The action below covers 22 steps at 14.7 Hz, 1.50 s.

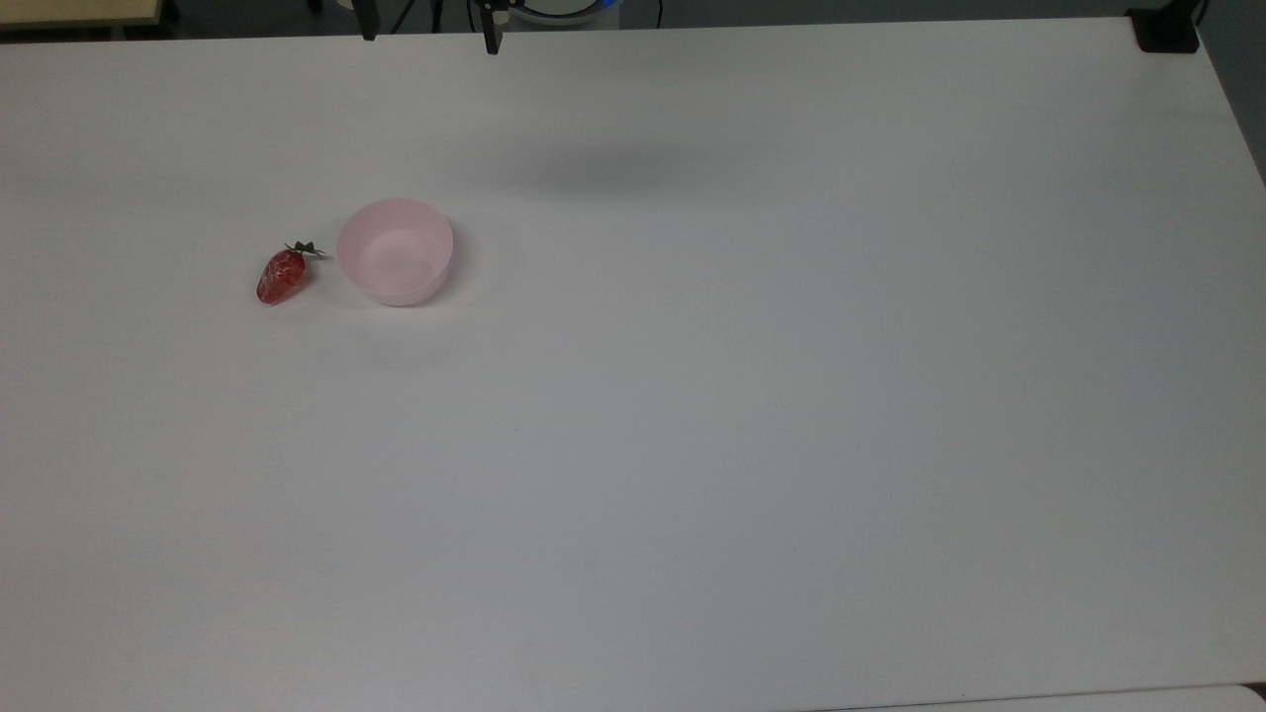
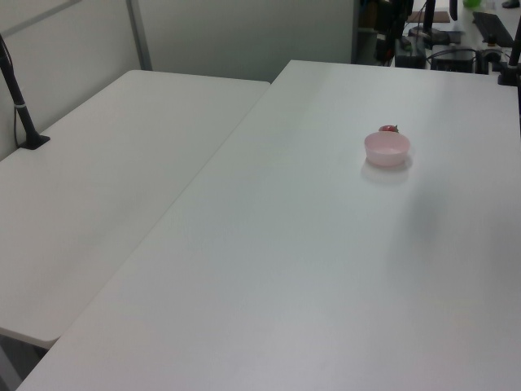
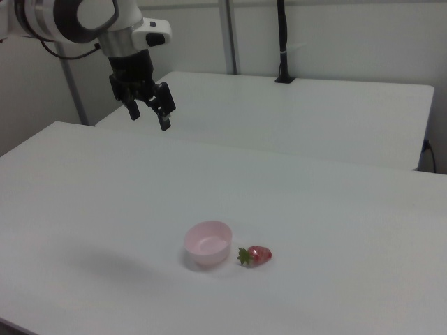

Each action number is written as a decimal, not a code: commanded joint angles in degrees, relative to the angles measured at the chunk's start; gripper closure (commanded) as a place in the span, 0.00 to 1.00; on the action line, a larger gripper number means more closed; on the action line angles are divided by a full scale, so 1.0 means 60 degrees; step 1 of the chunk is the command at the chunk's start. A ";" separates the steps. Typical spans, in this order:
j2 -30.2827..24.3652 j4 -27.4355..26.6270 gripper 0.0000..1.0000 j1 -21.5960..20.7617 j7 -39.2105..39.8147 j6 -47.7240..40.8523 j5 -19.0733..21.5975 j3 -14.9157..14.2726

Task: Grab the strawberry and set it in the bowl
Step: 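Move the gripper down toward the red strawberry beside the pink bowl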

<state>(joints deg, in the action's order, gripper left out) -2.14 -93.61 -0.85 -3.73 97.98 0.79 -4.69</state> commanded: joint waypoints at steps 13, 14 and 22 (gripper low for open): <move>0.0691 -0.0716 0.01 0.1398 -0.0049 -0.0144 -0.0994 -0.0274; 0.0911 -0.0760 0.02 0.1561 -0.0589 -0.0129 -0.1011 -0.0303; 0.2039 -0.1289 0.00 0.2806 -0.1927 0.1408 -0.0719 -0.0845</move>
<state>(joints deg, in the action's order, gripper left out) 7.59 -100.92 14.34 -13.27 103.20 -4.72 -9.13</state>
